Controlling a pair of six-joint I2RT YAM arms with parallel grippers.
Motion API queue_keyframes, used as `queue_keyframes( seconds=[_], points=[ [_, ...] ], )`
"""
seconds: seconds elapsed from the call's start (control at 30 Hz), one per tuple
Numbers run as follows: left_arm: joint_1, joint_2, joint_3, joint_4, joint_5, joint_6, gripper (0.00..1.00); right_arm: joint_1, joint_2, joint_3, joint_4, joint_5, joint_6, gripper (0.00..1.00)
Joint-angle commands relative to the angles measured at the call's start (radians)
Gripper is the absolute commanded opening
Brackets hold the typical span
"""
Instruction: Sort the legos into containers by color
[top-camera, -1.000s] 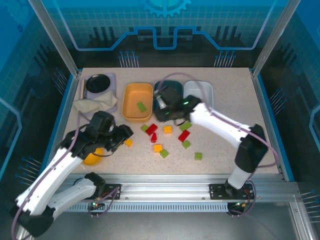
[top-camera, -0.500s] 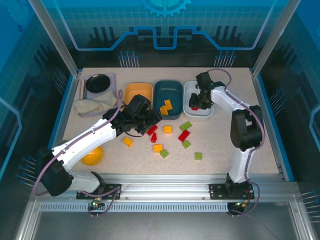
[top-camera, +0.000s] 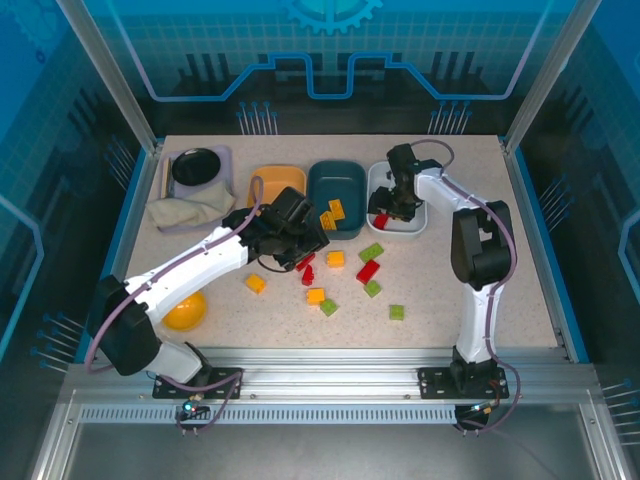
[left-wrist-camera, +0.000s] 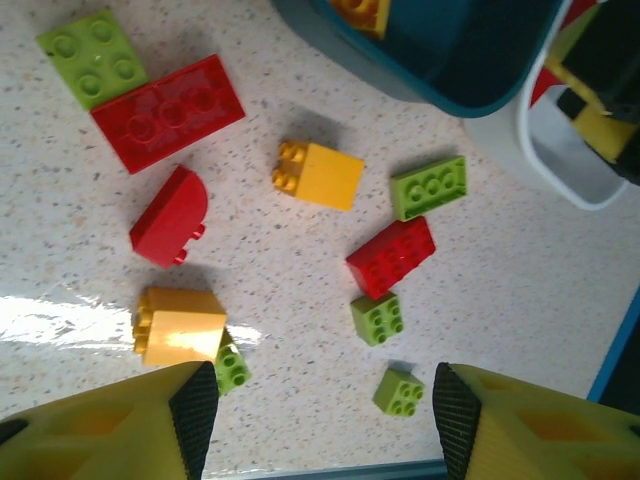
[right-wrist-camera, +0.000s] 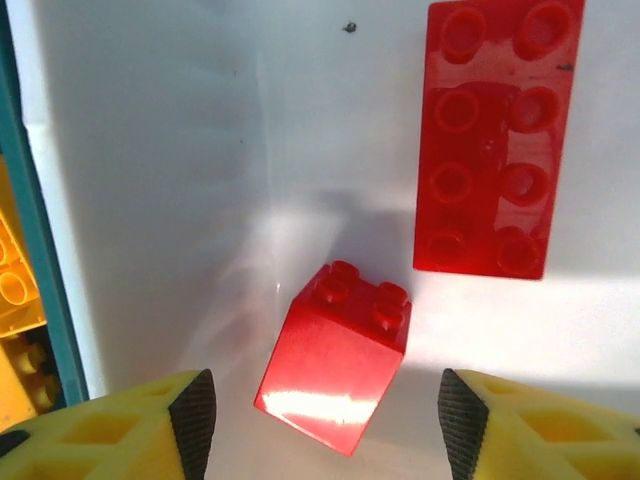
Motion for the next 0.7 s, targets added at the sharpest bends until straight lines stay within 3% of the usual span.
queue_keyframes(
  seconds=[0.0,0.13,0.37,0.67],
  points=[
    [0.026,-0.006,-0.027,-0.079,0.020,0.001,0.63,0.025,-0.124,0.043,-0.052,0.040,-0.007,0.63],
    [0.096,-0.029,-0.109,-0.069,0.010,-0.046,0.62,0.103,-0.297,-0.062,0.017,0.074,-0.053,0.62],
    [0.198,-0.019,-0.304,0.223,-0.029,-0.152,0.60,0.291,-0.657,-0.469,0.339,-0.033,-0.072,0.64],
    [0.216,0.147,-0.228,0.280,-0.093,-0.137,0.62,0.352,-0.847,-0.630,0.339,-0.084,-0.067,0.68]
  ],
)
